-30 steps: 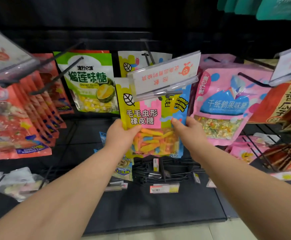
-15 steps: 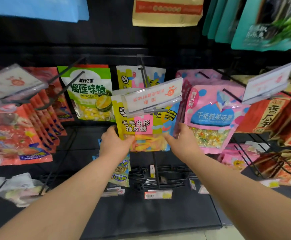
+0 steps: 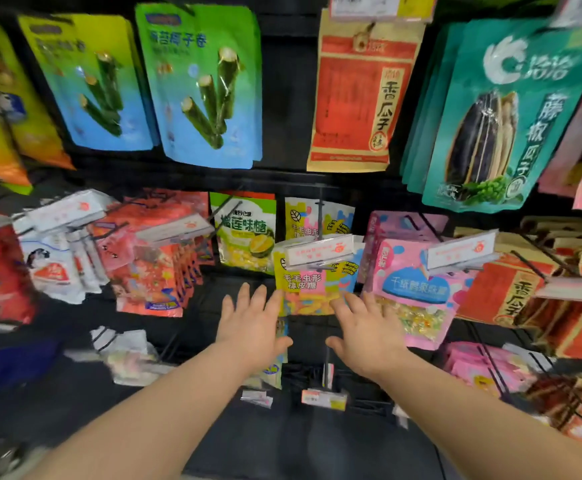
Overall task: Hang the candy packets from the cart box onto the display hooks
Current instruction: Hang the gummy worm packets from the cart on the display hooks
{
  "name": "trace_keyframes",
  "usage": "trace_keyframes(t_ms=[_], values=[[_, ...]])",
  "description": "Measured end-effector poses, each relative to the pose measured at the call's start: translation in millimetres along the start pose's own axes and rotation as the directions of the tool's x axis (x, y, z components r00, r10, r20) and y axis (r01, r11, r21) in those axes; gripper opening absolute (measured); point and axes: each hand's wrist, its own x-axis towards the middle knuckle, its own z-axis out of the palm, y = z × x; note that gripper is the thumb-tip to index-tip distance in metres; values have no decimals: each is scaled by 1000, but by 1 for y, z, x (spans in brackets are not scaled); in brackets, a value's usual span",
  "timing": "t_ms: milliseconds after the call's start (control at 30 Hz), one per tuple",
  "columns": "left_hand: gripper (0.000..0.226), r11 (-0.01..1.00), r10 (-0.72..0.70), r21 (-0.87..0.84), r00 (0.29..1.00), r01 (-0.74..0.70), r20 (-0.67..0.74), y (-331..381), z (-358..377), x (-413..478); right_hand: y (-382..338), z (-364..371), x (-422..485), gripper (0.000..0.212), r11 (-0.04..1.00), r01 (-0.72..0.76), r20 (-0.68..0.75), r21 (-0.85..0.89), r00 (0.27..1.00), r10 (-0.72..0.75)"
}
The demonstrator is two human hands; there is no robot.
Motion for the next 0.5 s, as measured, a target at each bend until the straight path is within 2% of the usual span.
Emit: trace_keyframes(t_ms=[233, 500], values=[[86, 990, -132, -56, 991, 131, -12, -12, -18, -65, -31, -27, -30, 72, 980, 196, -27, -30, 980, -197], [86, 945, -323, -41, 946, 324, 22, -66, -4, -147, -109, -39, -53, 66, 913, 402, 80, -66, 914, -397]])
